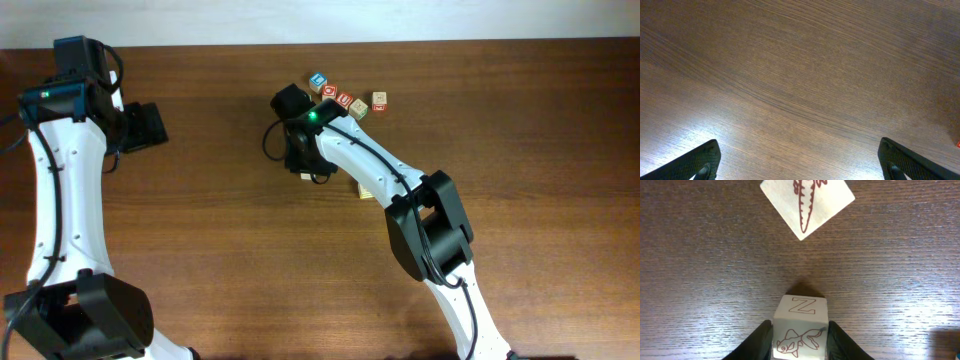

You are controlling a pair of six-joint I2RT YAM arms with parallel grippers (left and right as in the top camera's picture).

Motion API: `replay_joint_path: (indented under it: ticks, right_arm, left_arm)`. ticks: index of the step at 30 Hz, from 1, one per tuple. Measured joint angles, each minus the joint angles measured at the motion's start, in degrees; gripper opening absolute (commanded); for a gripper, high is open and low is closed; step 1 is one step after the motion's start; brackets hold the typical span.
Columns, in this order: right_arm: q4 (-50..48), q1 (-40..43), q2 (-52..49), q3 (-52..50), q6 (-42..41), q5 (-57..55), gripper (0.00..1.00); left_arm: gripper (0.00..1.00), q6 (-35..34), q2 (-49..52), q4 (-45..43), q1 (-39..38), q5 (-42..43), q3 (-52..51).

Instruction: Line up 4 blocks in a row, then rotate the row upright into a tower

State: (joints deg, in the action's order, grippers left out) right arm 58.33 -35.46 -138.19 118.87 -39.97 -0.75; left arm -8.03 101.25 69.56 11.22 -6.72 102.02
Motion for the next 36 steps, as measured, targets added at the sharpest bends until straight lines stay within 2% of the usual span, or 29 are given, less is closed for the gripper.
replay_joint_path:
  ticks: [3,14,15,16,18,23,24,26,28,29,33,36]
  right_arm:
    - [2.7,0.0,0.0,0.0,1.7,0.2,0.3]
    - [18.3,0.6,0.0,0.6,5.1,-0.5,0.32]
    - [19.5,1.3,0.0,0.5,5.5,-0.6,0.36]
    - [19.9,2.4,0.0,0.5,6.0,-0.7,0.48]
    - [20.0,3.9,0.0,0.3,7.4,-1.0,0.6]
    - [22.6,5.0,-0.3,2.5,11.7,-1.4,0.63]
    - [23.9,5.0,-0.8,5.4,12.4,-1.2,0.68]
    - [24.8,5.0,-1.3,13.2,13.4,-0.9,0.7]
    - [23.5,5.0,-1.4,20.8,13.8,-0.4,0.7]
    - [18.4,5.0,-1.4,23.9,14.1,0.1,0.7]
    - [5.7,5.0,-1.5,24.5,12.2,0.5,0.71]
    - [1.9,5.0,-2.3,24.5,10.4,-0.5,0.71]
  left_arm:
    - [0.99,0.0,0.0,0.4,0.0,0.0,0.0]
    - [0.99,0.0,0.0,0.7,0.0,0.0,0.0]
    - [0.99,0.0,0.0,0.7,0.0,0.0,0.0]
    - [0.99,0.0,0.0,0.7,0.0,0.0,0.0]
    - [0.99,0.0,0.0,0.7,0.0,0.0,0.0]
    - [0.99,0.0,0.0,0.7,0.0,0.0,0.0]
    - [0.99,0.0,0.0,0.7,0.0,0.0,0.0]
    - [0.99,0.0,0.0,0.7,0.0,0.0,0.0]
    - [0.99,0.0,0.0,0.7,0.0,0.0,0.0]
    - [0.99,0.0,0.0,0.8,0.0,0.0,0.0]
    - [0.99,0.0,0.0,0.7,0.0,0.0,0.0]
    - [0.99,0.0,0.0,0.7,0.0,0.0,0.0]
